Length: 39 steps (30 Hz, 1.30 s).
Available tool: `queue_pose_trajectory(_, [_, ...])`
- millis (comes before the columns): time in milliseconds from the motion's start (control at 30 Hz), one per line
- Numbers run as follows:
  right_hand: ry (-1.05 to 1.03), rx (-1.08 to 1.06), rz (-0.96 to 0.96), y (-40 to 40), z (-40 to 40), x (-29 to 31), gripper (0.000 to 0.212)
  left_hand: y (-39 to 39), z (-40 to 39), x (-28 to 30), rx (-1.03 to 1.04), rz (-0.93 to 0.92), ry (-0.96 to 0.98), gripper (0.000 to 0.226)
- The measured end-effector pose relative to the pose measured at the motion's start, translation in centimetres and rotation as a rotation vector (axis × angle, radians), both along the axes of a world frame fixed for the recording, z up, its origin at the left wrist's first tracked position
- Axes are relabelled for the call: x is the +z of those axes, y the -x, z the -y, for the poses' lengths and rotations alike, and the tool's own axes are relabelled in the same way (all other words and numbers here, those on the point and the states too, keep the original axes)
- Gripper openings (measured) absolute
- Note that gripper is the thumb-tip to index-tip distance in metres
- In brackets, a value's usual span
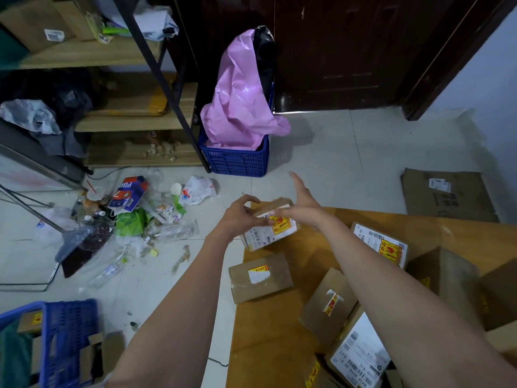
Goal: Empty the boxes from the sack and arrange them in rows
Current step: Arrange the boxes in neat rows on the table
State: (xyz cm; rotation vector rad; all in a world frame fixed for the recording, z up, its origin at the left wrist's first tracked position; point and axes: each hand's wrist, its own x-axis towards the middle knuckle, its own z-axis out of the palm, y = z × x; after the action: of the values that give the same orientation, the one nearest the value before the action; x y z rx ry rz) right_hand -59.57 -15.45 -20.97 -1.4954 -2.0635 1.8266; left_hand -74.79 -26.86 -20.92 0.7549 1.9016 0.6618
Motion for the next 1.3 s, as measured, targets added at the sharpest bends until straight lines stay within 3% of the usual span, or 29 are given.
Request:
queue_pose_trajectory(67, [-0.002,0.171,0.025,0.0,-0.3,0.4,0.099,0.2,-0.5,0.6,-0.107,-0.09,-0.036,0.062])
queue_pose_trajectory(167, [0.045,0.187,0.059,0.1,-1.0,0.8,0.082,0.6,-1.0,0.9,-0.086,-0.08,-0.096,0.072])
queue_pose_trajectory(267, [0.206,-0.044,-0.003,-0.1,-1.3,0.6,0.06,0.9,-0.8,0.3,0.239,-0.026,-0.154,0.086])
queue_pose_trajectory(367, [0.454,-0.268,-0.07,0.0,0.0,-0.8,0.065,0.5,-0.4,-0.2,0.441,0.204,-0.028,0.076])
queue_pose_trajectory(433, [0.385,-0.191,0.058,0.4,1.2,-1.7,0.066,-0.1,-0.1,-0.8,0.383,0.35,0.026,0.057])
queue_pose_trajectory(600, [0.143,-0.026,0.21,1.4,2.6,-3.3,0.043,-0.7,0.4,-3.0,0.32,0.259,0.054,0.045])
queue_pose_trajectory(767, [0.137,-0.057,0.249,2.0,3.7,-3.6,0.05,-0.5,0.6,-4.3,0.252,0.092,0.137,0.044])
queue_pose_trajectory(1000, [0.173,-0.053,0.258,2.6,4.3,-3.8,0.048,-0.2,0.5,-4.7,0.247,0.19,0.174,0.032])
queue_pose_trajectory(1300, [0.23,-0.074,0.264,2.9,4.6,-3.5,0.047,-0.4,0.5,-4.2,0.243,0.166,0.192,0.03])
